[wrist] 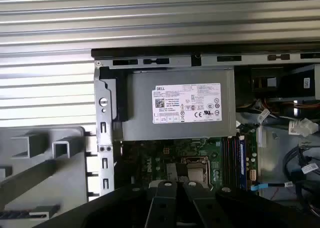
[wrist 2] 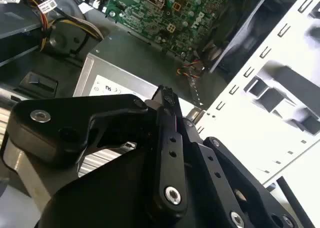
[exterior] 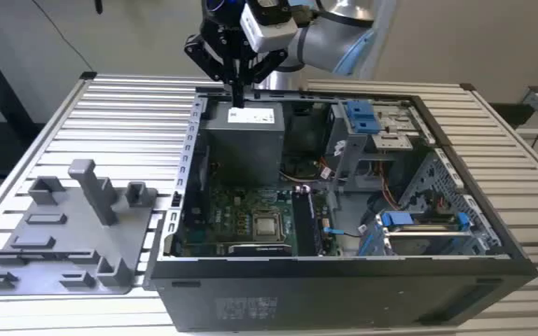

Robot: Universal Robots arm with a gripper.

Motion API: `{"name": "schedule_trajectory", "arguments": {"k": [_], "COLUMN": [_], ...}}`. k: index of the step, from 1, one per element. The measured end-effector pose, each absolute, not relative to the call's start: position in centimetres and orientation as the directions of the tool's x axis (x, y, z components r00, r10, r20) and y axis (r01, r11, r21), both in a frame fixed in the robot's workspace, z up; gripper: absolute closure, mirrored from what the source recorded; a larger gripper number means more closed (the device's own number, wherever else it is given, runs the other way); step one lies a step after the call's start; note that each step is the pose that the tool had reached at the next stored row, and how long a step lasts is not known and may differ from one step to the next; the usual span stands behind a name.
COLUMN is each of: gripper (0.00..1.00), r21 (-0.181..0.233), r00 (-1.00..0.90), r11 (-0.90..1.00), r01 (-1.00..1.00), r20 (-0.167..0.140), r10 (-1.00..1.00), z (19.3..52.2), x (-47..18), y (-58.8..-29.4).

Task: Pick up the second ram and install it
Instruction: 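Reach for the second ram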

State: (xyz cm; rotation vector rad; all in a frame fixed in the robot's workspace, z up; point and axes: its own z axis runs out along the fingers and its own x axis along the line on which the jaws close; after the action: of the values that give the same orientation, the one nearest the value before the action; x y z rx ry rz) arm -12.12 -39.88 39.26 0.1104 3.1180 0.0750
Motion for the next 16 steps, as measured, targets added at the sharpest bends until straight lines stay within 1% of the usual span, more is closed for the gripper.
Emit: {"name": "schedule_trajectory", "arguments": {"k": [16], "gripper": [0.89], "r21": [0.049], "r00": [-0.997], "r11": [0.996], "r01": [0.07], "r20": [-0.019], "r10": [0.071], "z": [39.27], "x": [-12.37], "y": [-39.88]}}
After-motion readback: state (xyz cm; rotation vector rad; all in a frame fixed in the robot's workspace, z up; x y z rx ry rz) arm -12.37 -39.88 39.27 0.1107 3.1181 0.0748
